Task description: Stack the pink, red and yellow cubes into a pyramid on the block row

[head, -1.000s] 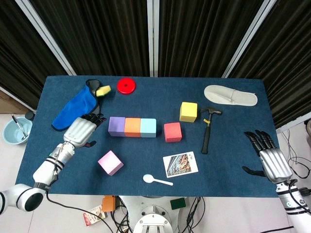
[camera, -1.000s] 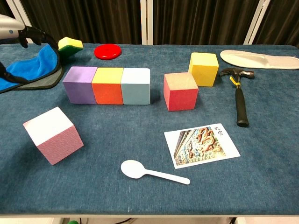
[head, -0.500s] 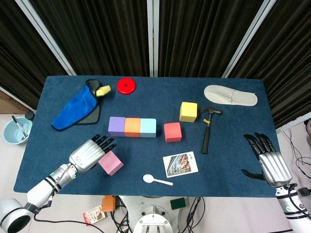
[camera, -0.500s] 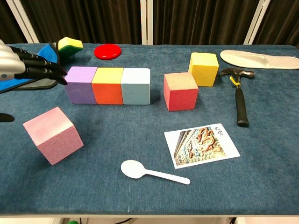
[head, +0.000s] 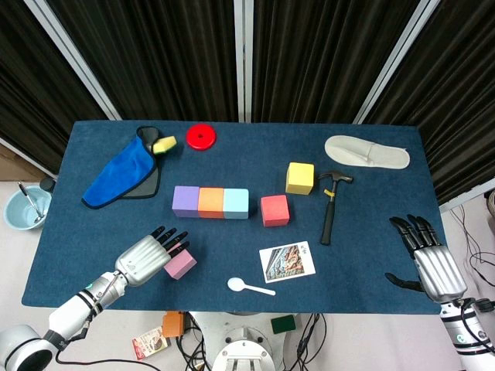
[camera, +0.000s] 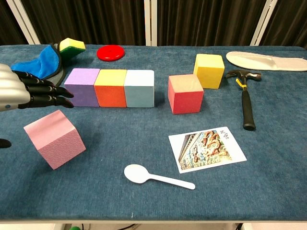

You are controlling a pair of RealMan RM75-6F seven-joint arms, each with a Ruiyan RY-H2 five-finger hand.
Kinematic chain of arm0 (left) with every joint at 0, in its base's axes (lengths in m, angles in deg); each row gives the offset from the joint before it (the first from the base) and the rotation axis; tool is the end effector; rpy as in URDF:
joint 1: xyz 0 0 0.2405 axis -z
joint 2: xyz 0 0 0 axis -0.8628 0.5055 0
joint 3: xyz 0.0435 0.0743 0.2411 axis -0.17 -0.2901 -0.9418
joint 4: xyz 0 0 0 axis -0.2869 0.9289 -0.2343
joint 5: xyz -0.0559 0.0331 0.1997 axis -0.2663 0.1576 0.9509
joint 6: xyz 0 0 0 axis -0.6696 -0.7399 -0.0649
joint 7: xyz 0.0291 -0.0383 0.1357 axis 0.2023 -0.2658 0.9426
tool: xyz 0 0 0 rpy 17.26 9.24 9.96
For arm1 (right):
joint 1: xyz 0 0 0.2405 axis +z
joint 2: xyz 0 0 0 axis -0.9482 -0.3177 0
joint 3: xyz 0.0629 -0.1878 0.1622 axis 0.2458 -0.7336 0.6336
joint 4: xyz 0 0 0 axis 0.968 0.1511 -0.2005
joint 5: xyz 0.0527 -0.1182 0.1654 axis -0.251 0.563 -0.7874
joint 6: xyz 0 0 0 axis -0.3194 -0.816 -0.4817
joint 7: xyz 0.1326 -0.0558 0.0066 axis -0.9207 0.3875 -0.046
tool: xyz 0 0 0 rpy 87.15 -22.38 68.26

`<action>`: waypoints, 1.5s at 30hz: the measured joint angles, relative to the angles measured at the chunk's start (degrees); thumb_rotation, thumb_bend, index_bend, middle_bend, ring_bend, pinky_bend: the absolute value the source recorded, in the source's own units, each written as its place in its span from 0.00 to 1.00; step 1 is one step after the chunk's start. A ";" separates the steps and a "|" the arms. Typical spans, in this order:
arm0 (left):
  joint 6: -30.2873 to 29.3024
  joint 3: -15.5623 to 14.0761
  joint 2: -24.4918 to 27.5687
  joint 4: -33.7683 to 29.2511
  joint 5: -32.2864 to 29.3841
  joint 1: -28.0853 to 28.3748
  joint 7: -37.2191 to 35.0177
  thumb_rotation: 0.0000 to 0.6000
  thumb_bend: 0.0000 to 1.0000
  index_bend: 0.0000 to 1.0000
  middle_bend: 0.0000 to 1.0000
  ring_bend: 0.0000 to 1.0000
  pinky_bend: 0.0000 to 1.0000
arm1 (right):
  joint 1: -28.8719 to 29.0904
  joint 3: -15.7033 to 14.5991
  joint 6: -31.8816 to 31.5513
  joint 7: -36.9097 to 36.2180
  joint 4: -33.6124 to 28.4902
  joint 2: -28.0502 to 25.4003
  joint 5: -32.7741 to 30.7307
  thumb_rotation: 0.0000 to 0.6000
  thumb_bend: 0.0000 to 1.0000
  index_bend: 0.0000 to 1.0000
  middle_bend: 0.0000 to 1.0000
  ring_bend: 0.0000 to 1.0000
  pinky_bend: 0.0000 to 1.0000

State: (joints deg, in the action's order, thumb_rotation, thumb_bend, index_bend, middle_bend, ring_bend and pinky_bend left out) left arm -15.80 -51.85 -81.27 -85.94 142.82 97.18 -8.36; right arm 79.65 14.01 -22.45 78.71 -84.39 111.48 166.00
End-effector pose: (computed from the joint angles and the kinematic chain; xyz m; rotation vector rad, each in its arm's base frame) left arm -0.1762 0.2295 0.0572 -2.3397 -0.3927 -0.5026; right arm -0.2724 -0.1790 0.1475 1.5830 -0.9640 1.0539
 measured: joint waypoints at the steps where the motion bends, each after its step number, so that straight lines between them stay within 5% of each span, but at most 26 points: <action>1: 0.11 0.04 -0.36 0.28 0.03 -0.01 0.07 1.00 0.18 0.07 0.01 0.07 0.16 | -0.03 -0.02 0.04 0.03 -0.03 0.01 -0.08 1.00 0.06 0.00 0.07 0.00 0.04; 10: 2.65 0.73 -3.77 4.14 -1.17 0.42 -1.98 1.00 0.18 0.09 0.02 0.07 0.17 | -0.12 -0.10 0.20 0.78 -0.54 0.31 -0.05 1.00 0.06 0.00 0.07 0.00 0.04; 18: 3.14 2.46 -7.14 6.60 -3.77 0.36 -6.88 1.00 0.19 0.36 0.33 0.32 0.34 | 0.13 0.16 0.47 0.32 -0.05 0.77 -0.23 1.00 0.06 0.00 0.07 0.00 0.04; 26: -0.93 7.23 -3.07 1.36 -7.43 -0.45 -14.67 1.00 0.19 0.39 0.38 0.37 0.40 | 0.24 0.40 0.31 -1.04 0.93 0.80 -0.36 1.00 0.06 0.00 0.07 0.00 0.04; 35: 0.34 16.14 0.53 -1.13 -22.17 4.02 -22.05 0.99 0.18 0.37 0.43 0.38 0.42 | 0.61 0.66 0.26 -1.52 1.18 0.56 -0.03 1.00 0.06 0.00 0.07 0.00 0.04; 45: 1.44 19.55 -3.77 2.87 -45.24 16.87 -11.41 0.83 0.17 0.34 0.41 0.38 0.39 | 0.11 0.38 -0.10 -2.62 2.12 0.62 -0.43 1.00 0.06 0.00 0.07 0.00 0.04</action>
State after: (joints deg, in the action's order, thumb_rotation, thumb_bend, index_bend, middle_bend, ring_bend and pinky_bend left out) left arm -14.37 -32.30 -85.03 -83.07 97.58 114.06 -19.76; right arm 79.76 14.39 -22.55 76.09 -82.27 112.09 165.57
